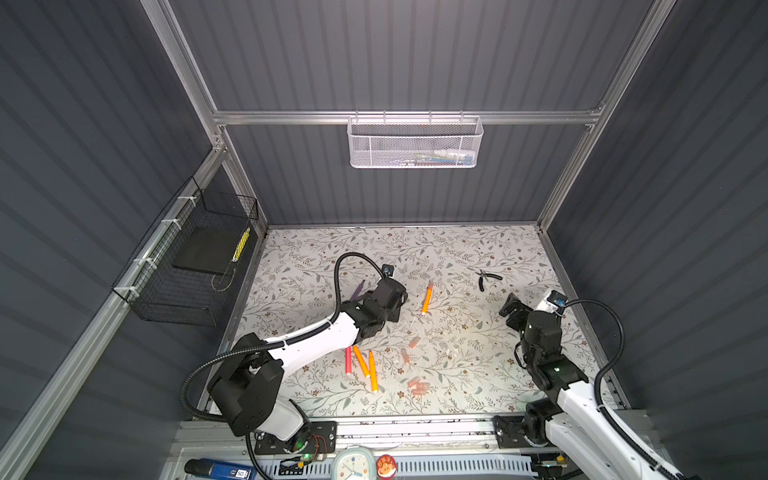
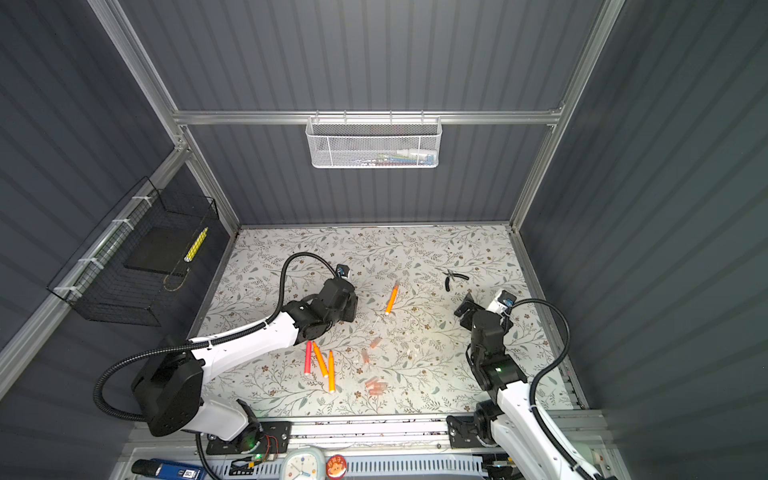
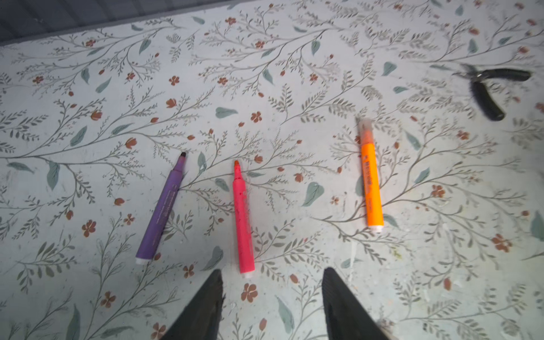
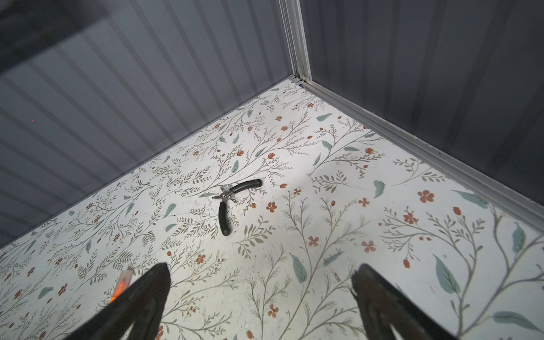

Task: Insert the pens into the pen caps
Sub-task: 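Move the left gripper over the pink marker and grasp it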

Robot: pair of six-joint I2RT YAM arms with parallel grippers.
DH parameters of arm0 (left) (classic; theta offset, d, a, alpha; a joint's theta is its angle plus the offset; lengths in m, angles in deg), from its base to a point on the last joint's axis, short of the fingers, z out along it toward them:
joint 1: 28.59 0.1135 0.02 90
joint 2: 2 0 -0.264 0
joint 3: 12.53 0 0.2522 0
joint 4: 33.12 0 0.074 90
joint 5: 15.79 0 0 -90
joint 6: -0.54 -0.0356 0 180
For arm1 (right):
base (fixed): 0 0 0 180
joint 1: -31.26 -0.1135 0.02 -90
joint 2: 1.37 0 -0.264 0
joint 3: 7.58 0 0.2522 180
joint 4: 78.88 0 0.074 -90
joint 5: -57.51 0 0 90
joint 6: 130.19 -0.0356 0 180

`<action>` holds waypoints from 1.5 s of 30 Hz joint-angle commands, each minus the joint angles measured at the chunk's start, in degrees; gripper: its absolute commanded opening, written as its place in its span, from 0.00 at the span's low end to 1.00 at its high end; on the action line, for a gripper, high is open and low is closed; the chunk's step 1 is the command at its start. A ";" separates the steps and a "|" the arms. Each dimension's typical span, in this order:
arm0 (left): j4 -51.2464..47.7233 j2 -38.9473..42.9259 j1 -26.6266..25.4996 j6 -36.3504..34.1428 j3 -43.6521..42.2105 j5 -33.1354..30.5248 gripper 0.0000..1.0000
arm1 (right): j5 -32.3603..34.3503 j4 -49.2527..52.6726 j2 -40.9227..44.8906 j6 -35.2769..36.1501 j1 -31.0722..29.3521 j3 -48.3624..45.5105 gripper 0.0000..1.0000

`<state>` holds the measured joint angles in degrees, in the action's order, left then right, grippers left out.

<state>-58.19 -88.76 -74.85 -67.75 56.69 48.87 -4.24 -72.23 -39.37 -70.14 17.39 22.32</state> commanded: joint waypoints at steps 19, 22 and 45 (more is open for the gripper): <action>2.08 -17.77 5.15 2.28 3.66 5.76 0.48 | -1.39 -0.44 2.89 0.09 0.25 -1.77 0.99; 1.46 -19.40 5.24 2.44 4.60 5.90 0.44 | -1.09 -0.70 3.49 -0.10 0.25 -2.23 0.99; 3.51 -16.97 6.09 2.34 1.13 6.96 0.03 | -1.31 -0.25 5.45 -0.25 0.25 -2.95 0.99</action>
<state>-53.80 -107.47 -69.34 -64.97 59.62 54.27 -5.61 -72.37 -34.75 -70.17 17.39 20.33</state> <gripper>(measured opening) 0.143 0.989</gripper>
